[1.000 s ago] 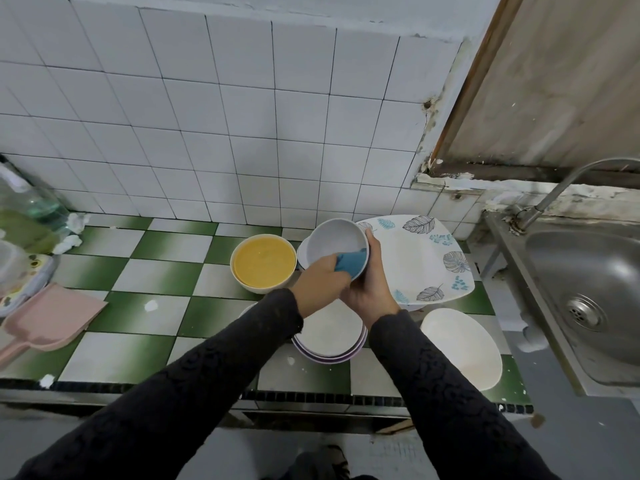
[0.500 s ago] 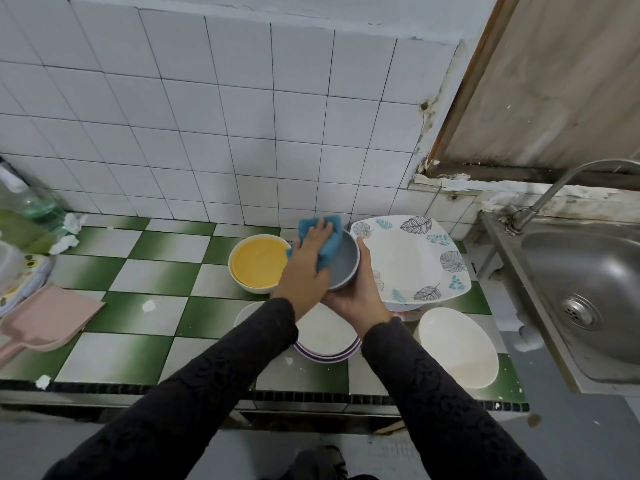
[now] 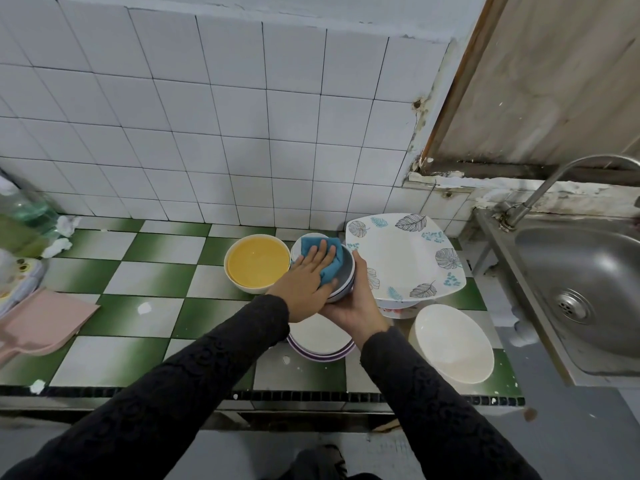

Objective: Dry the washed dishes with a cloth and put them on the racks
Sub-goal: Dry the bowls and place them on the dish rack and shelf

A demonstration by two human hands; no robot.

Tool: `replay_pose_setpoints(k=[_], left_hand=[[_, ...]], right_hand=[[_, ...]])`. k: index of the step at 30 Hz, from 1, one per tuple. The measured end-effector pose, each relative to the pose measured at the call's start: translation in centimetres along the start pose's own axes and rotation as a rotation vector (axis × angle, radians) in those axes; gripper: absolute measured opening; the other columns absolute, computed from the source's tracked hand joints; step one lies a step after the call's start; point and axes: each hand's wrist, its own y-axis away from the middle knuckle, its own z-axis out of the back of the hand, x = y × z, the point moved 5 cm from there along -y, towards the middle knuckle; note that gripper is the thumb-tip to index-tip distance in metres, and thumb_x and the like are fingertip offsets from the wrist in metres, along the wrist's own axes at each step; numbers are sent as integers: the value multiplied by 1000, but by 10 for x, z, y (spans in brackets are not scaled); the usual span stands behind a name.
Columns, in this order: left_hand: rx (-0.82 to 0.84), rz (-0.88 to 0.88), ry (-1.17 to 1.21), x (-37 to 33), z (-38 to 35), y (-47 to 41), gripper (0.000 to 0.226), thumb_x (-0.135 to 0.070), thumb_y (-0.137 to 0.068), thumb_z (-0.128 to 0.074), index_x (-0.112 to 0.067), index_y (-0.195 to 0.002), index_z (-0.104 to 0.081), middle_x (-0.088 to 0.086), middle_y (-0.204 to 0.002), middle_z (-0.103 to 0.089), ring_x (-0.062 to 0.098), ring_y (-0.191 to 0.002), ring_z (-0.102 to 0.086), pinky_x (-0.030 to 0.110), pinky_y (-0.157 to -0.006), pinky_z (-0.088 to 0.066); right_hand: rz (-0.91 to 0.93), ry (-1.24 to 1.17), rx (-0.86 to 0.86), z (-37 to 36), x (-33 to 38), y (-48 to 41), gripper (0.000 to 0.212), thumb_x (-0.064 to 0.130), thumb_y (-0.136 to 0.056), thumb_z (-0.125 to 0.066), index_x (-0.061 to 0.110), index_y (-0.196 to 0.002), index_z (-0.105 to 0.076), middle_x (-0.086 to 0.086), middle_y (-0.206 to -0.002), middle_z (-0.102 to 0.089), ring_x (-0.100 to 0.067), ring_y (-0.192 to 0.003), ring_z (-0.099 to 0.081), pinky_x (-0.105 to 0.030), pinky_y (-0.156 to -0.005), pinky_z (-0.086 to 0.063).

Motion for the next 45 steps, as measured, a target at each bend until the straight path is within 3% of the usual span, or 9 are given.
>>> replay_pose_setpoints(k=[8, 11, 17, 20, 23, 25, 29, 39, 45], left_hand=[[26, 93, 421, -4, -13, 3, 58, -42, -104, -37, -26, -157, -21, -2, -162, -24, 18, -148, -23, 39, -123, -17], [27, 178, 540, -7, -9, 7, 44, -44, -103, -42, -25, -141, -47, 2, -130, -59, 20, -117, -55, 37, -109, -42], [124, 115, 421, -9, -9, 13, 31, -45, -95, -57, -24, -117, -59, -2, -101, -65, 17, -97, -61, 32, -90, -52], [109, 32, 63, -7, -1, 18, 29, -50, -90, -61, -26, -107, -56, -7, -88, -61, 13, -83, -59, 22, -71, -43], [-15, -110, -218, -1, 3, 17, 43, -51, -92, -57, -33, -131, -54, -8, -120, -65, 14, -111, -57, 26, -100, -38], [-7, -158, -376, 4, -1, 18, 56, -48, -96, -51, -38, -149, -34, -13, -151, -43, 11, -141, -35, 38, -121, -11], [-57, -106, -538, 1, -14, 20, 64, -45, -101, -41, -31, -157, -12, -9, -164, -17, 13, -151, -11, 45, -119, 12], [-194, -286, -211, -17, 2, 17, 44, -24, -88, -68, -23, -130, -60, -2, -122, -67, 17, -110, -58, 34, -104, -44], [-238, -261, 302, -14, 15, 18, 40, -12, -79, -65, -17, -118, -62, -4, -99, -66, 13, -87, -59, 21, -76, -49]], right_hand=[[83, 6, -104, 6, 5, -3, 68, 50, -83, -78, 23, -139, -51, -21, -127, -66, -42, -113, -65, -59, -76, -59], [120, -73, -90, 8, 3, -3, 50, 45, -86, -76, 22, -126, -56, -18, -117, -67, -39, -106, -66, -56, -66, -60], [95, -38, -55, 14, 4, -4, 53, 50, -88, -71, 18, -126, -55, -19, -112, -66, -38, -106, -65, -55, -78, -61], [176, 30, -78, 23, 14, -6, 52, 49, -88, -72, 25, -131, -56, -17, -119, -65, -37, -110, -64, -55, -86, -58], [189, 46, -56, 28, 23, -12, 70, 44, -79, -81, 30, -141, -51, -18, -134, -60, -41, -120, -59, -63, -93, -53], [165, 139, -26, 28, 28, -11, 78, 42, -74, -85, 32, -143, -48, -20, -140, -56, -44, -124, -57, -66, -96, -50], [126, 261, -20, 27, 35, -14, 86, 43, -74, -89, 31, -146, -44, -22, -143, -53, -44, -127, -56, -66, -100, -47], [27, 137, 0, 17, 36, 1, 73, 59, -79, -77, 21, -137, -53, -21, -133, -60, -40, -123, -57, -59, -104, -47], [31, 73, 76, 18, 35, 4, 87, 73, -81, -61, 14, -144, -46, -25, -138, -58, -42, -126, -56, -61, -94, -53]])
